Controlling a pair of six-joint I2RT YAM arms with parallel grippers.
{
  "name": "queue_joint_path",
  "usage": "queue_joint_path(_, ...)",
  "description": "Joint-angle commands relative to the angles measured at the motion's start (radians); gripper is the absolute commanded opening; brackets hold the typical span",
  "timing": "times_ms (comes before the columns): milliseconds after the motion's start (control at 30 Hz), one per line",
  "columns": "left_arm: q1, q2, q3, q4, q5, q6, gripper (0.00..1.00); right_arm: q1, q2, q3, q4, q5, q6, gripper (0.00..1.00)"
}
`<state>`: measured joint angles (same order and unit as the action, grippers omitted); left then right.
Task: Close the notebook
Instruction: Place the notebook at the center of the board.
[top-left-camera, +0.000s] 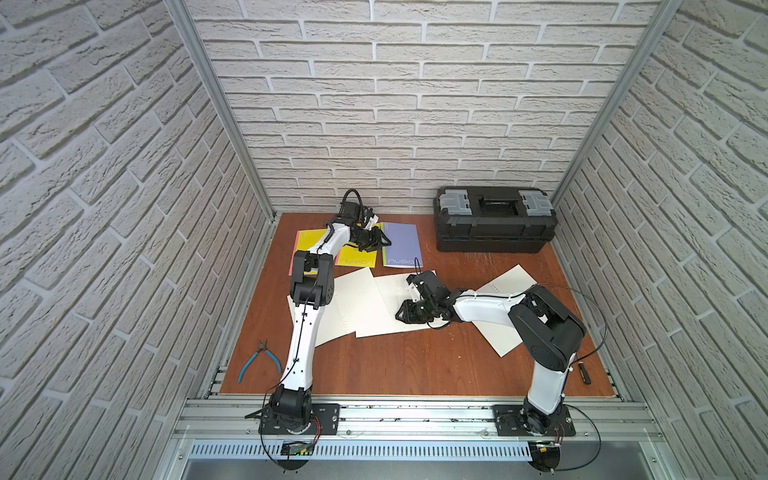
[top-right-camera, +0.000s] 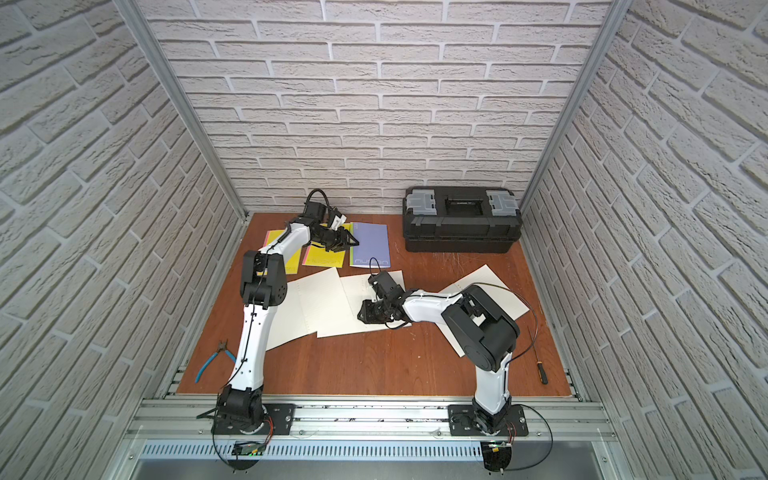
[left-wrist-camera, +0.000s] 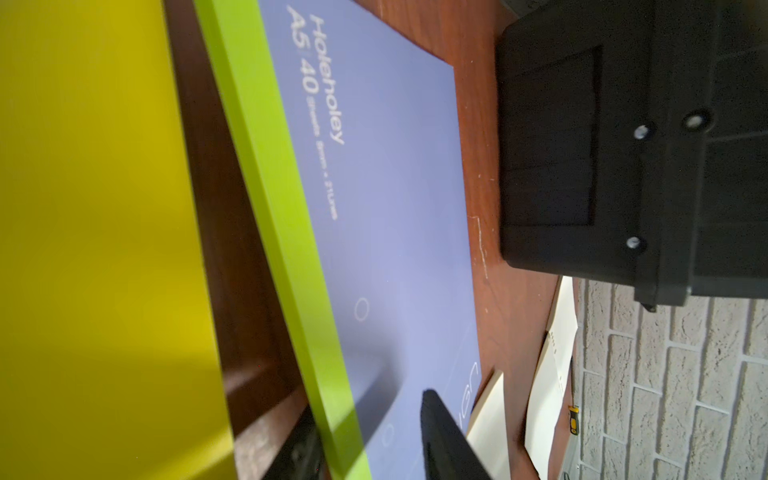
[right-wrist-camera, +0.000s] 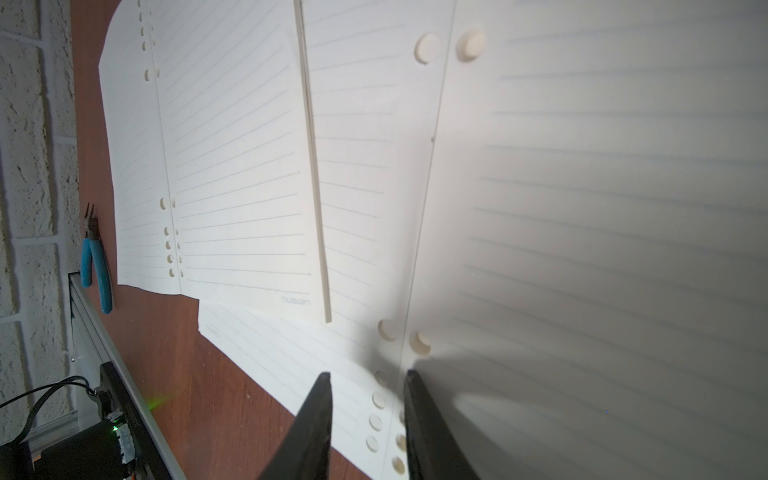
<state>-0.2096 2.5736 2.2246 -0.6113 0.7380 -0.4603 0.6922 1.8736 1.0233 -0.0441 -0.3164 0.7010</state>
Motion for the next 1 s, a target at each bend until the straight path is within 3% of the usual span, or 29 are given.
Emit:
queue_joint_path(0, -0.005, -0.045, 0.029, 0.013, 0.011, 0.035, 0.39, 0.015, 0.019, -0.046, -0.111, 0.010, 0.011, 0.31)
queue_joint_path(400, -0.021, 0.004, 0.045, 0.132, 0.111, -0.065, 0.40, 0.015, 0.015, -0.048, -0.114, 0.014, 0.010, 0.31)
queue_joint_path(733, -0.018, -0.054, 0.029, -0.025, -0.105, 0.040, 0.40, 0.016, 0.031, -0.035, -0.107, 0.009, 0.011, 0.31)
queue_joint_path(967, -0.019, -0.142, -0.070, -0.006, -0.196, 0.073, 0.47, 0.015, 0.038, -0.032, -0.103, 0.005, 0.009, 0.31)
